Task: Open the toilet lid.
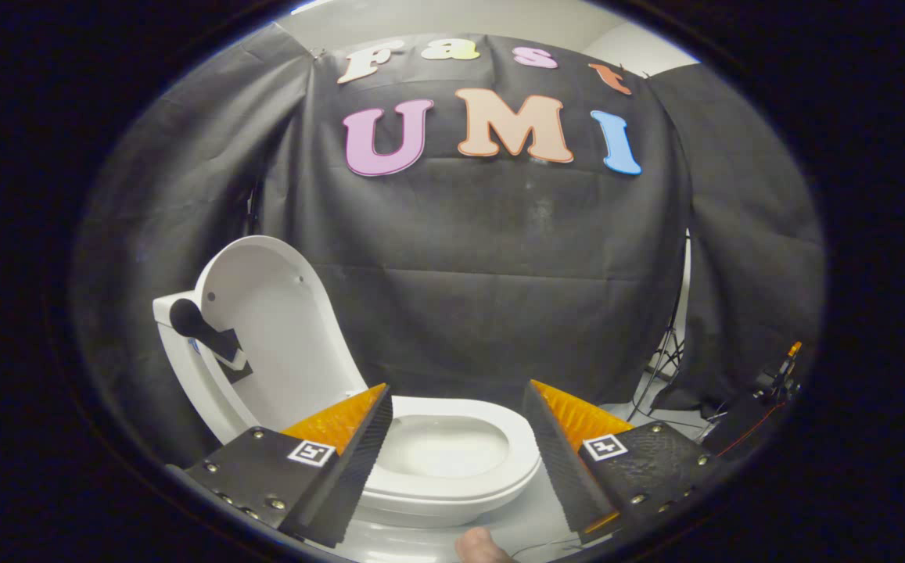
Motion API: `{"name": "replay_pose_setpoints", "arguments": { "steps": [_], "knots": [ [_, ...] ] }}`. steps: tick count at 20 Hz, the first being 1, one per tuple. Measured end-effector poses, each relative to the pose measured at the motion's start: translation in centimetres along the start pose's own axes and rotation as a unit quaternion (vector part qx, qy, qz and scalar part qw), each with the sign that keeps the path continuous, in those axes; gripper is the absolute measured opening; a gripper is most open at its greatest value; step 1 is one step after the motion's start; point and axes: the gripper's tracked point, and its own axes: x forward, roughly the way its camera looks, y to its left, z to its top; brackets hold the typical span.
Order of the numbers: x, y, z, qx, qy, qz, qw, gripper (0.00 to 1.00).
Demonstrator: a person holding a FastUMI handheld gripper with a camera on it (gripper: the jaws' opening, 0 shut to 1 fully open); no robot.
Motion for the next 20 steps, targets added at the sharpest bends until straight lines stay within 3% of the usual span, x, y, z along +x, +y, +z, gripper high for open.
{"name": "replay_pose_setpoints", "arguments": {
  "steps": [4, 8, 20],
  "knots": [
    [-0.6, -0.6, 0.7, 0.023, -0.006, 0.005, 1.000, 0.99],
    [-1.1, -0.8, 0.9, -0.003, -0.009, 0.005, 1.000, 0.99],
    [-1.7, -1.5, 1.6, 0.000, -0.019, 0.005, 1.000, 0.99]
  ]
}}
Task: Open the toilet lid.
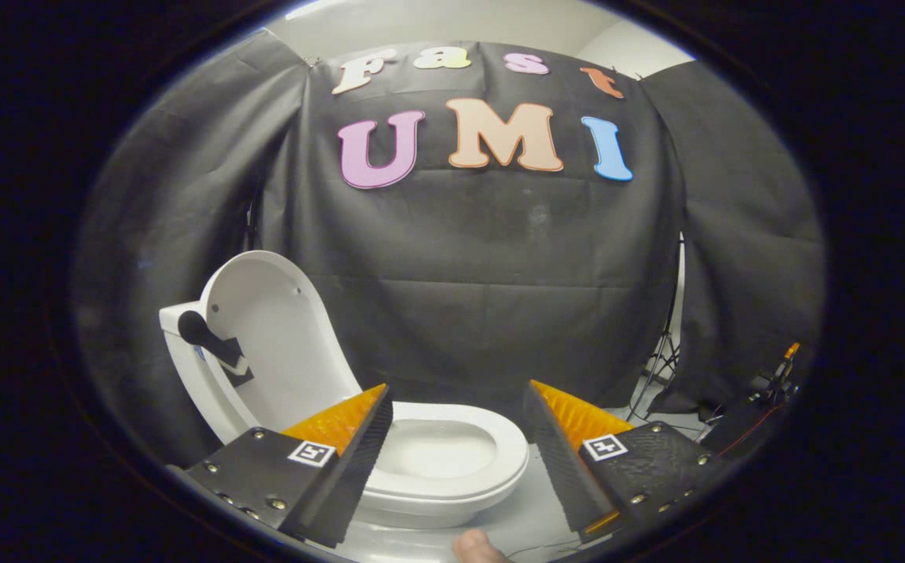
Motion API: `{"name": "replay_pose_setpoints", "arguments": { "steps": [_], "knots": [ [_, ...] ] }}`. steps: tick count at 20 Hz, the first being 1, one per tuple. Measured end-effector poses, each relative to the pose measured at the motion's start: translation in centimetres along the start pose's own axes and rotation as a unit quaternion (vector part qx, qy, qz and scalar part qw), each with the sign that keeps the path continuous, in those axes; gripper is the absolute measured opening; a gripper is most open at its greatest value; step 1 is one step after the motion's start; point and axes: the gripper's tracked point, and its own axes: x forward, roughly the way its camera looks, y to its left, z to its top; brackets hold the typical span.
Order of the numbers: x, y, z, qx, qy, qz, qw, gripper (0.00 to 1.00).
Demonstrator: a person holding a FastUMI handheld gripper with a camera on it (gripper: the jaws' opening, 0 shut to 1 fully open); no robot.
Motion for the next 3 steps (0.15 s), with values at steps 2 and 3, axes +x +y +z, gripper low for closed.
{"name": "replay_pose_setpoints", "arguments": {
  "steps": [2, 3],
  "knots": [
    [-0.10, 0.89, -0.04, 0.008, 0.000, 0.010, 1.000, 0.99],
    [-0.14, 1.31, -0.13, 0.008, 0.001, 0.014, 1.000, 0.99]
  ]
}}
